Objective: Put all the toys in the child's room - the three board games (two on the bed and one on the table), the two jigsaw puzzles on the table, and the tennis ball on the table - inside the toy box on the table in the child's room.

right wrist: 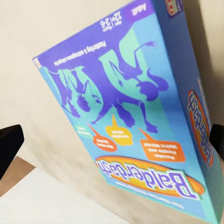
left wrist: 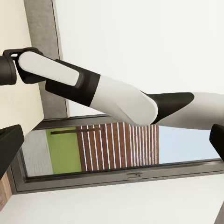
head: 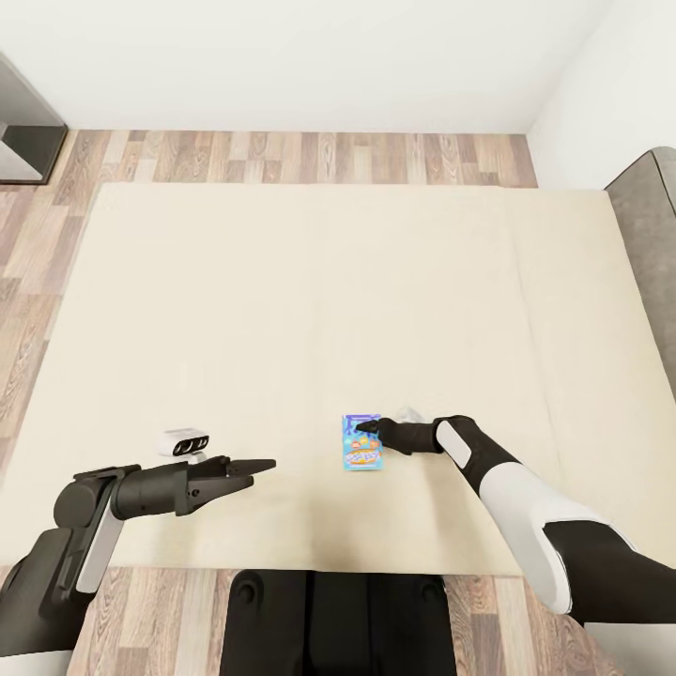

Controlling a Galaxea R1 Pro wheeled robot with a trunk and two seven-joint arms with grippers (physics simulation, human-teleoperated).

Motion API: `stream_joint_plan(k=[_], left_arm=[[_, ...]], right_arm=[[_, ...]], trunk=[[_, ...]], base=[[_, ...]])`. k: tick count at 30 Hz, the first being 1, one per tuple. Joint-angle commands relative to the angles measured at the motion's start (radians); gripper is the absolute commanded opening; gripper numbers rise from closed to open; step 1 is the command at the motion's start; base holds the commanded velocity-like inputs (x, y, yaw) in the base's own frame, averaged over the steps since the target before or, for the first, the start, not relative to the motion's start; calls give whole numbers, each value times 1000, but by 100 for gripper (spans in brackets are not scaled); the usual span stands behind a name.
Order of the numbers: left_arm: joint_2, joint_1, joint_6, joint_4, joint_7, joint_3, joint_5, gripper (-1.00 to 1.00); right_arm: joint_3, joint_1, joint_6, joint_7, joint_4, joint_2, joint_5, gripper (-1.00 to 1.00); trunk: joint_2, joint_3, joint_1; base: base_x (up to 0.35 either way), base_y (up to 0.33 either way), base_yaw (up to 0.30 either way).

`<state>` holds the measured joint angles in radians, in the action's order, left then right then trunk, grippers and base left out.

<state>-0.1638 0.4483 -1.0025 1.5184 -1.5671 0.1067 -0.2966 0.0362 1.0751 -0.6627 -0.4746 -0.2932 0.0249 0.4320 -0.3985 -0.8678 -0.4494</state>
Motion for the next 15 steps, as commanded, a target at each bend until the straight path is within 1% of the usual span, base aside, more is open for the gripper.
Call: stream_joint_plan(k=[1, 15], left_arm=[[0, 0, -11, 0, -4, 0, 1, 100], [0, 0, -11, 0, -4, -1, 1, 100]], right_arm=[[4, 0, -3, -1, -1, -1, 4, 100], [4, 0, -1, -2, -2, -1, 4, 100]], trunk=[[-1, -1, -1], [-1, -1, -1]], base=[[0, 0, 0], [0, 0, 0]])
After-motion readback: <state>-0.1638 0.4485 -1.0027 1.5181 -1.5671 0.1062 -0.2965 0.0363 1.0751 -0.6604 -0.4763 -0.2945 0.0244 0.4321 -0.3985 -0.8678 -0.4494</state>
